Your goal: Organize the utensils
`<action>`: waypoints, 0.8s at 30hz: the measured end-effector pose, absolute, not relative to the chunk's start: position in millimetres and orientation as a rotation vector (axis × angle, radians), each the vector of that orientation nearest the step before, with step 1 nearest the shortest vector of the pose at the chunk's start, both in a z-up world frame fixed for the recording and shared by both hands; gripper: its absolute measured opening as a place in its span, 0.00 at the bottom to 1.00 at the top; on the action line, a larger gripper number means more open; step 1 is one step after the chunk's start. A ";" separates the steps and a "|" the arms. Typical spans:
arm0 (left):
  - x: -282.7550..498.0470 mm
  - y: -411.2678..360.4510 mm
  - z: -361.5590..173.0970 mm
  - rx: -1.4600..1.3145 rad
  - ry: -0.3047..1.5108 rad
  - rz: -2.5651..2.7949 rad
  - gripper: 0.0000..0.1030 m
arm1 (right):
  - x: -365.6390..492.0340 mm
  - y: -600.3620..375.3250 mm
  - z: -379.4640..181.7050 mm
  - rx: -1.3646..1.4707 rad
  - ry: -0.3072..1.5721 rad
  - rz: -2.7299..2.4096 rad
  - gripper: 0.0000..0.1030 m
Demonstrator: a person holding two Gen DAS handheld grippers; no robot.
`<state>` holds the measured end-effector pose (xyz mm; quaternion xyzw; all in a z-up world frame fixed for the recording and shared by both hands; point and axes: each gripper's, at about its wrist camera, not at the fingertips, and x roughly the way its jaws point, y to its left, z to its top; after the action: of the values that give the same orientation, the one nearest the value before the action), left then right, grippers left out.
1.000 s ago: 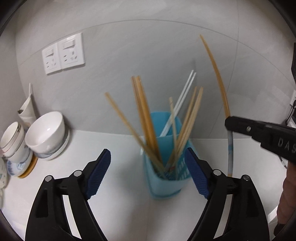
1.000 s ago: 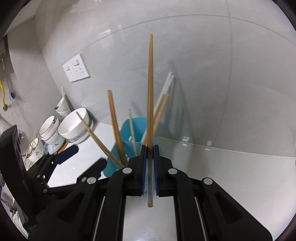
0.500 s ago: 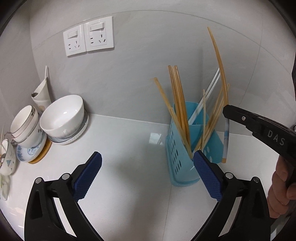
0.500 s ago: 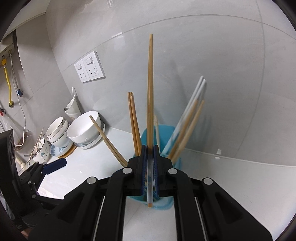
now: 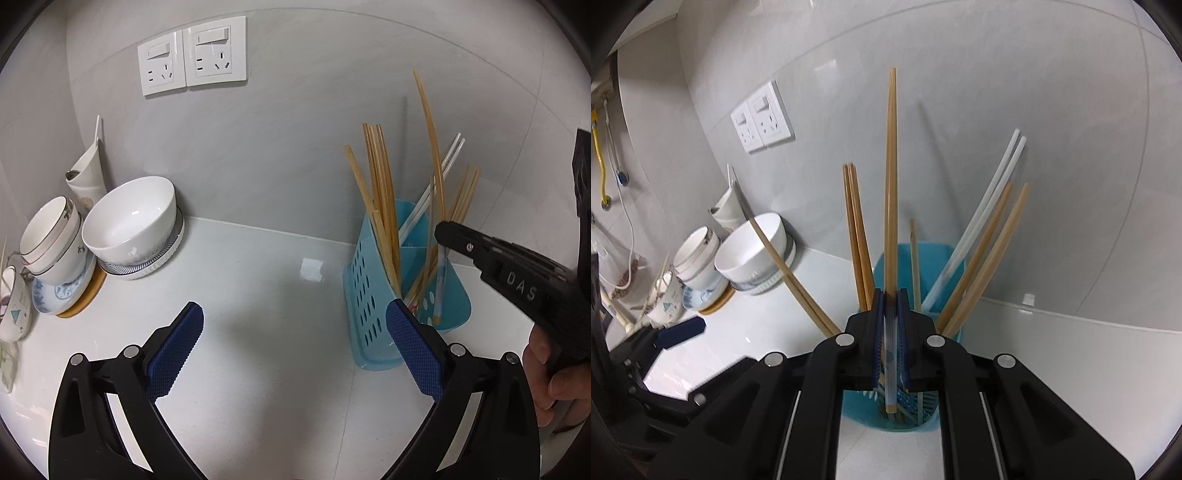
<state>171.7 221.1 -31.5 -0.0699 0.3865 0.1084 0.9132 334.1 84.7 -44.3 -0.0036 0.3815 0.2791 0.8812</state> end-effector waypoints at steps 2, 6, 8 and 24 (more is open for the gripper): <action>171.7 221.6 -30.0 -0.144 0.793 0.223 0.94 | 332.1 84.5 -43.7 -0.016 0.802 0.582 0.09; 170.1 221.1 -25.4 -0.156 0.783 0.216 0.94 | 322.8 79.4 -35.0 -0.045 0.793 0.563 0.26; 167.9 219.6 -21.7 -0.161 0.775 0.211 0.94 | 317.0 73.1 -29.4 -0.049 0.782 0.547 0.37; 124.5 196.6 -4.7 -0.178 0.776 0.161 0.94 | 252.8 7.7 -6.7 -0.069 0.793 0.457 0.91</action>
<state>124.5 196.6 -4.7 -0.0866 0.3776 0.0783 0.9186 252.8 7.7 -6.7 -0.0331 0.3827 0.2206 0.8965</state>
